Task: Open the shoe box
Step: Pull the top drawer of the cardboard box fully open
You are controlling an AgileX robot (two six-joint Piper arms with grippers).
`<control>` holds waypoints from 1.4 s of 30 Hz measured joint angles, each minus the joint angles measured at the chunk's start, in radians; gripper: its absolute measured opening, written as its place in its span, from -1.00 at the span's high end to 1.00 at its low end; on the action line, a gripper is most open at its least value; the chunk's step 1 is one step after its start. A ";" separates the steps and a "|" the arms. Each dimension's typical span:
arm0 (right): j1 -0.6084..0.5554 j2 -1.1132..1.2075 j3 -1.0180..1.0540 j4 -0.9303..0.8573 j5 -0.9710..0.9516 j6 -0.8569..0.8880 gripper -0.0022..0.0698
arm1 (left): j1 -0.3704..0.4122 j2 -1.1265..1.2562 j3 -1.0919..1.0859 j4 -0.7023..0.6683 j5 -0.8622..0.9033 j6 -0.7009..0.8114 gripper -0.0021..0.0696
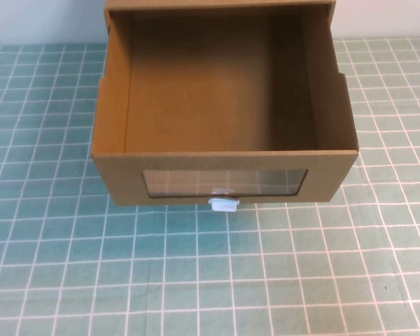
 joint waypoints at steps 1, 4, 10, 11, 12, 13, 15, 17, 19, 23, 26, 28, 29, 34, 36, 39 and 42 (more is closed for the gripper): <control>0.000 0.000 0.005 0.000 0.008 0.000 0.98 | 0.000 -0.015 0.019 0.025 -0.008 0.000 0.96; 0.000 0.000 0.023 0.004 0.025 0.000 0.98 | 0.004 -0.074 0.109 0.076 -0.073 0.000 0.96; 0.000 0.000 0.042 0.022 0.076 0.000 0.98 | 0.062 -0.227 0.356 0.094 -0.177 0.011 0.96; 0.000 0.000 0.042 0.022 0.081 0.000 0.98 | 0.076 -0.254 0.385 0.096 -0.182 0.019 0.96; 0.000 0.000 0.042 0.022 0.083 0.000 0.98 | 0.094 -0.278 0.419 0.098 -0.184 0.028 0.96; 0.000 0.000 0.042 0.022 0.083 0.000 0.98 | 0.111 -0.295 0.450 0.098 -0.189 0.037 0.96; 0.000 0.000 0.042 0.022 0.087 0.000 0.98 | 0.137 -0.305 0.487 0.098 -0.175 0.043 0.96; 0.000 0.000 0.042 0.022 0.087 -0.001 0.98 | 0.155 -0.307 0.496 0.098 -0.121 0.046 0.96; 0.000 0.000 0.042 0.022 0.087 -0.001 0.98 | 0.164 -0.307 0.498 0.098 -0.047 0.046 0.96; 0.000 0.000 0.042 0.022 0.087 -0.001 0.98 | 0.164 -0.307 0.500 0.098 0.081 0.046 0.96; 0.000 0.000 0.042 0.022 0.087 -0.001 0.98 | 0.164 -0.307 0.500 0.098 0.097 0.046 0.96; 0.000 0.000 0.042 0.022 0.087 -0.001 0.98 | 0.164 -0.307 0.500 0.098 0.101 0.046 0.96; 0.000 0.000 0.042 0.022 0.087 -0.001 0.98 | 0.164 -0.307 0.500 0.098 0.101 0.046 0.96; 0.000 0.000 0.042 0.022 0.087 -0.001 0.98 | 0.164 -0.307 0.500 0.098 0.101 0.046 0.96; 0.000 0.000 0.042 0.024 0.087 -0.001 0.98 | 0.164 -0.307 0.500 0.098 0.101 0.046 0.96; 0.000 0.000 0.042 0.024 0.087 -0.001 0.98 | 0.164 -0.307 0.500 0.098 0.101 0.046 0.96; 0.000 0.000 0.042 0.024 0.087 -0.001 0.98 | 0.164 -0.307 0.500 0.098 0.101 0.046 0.96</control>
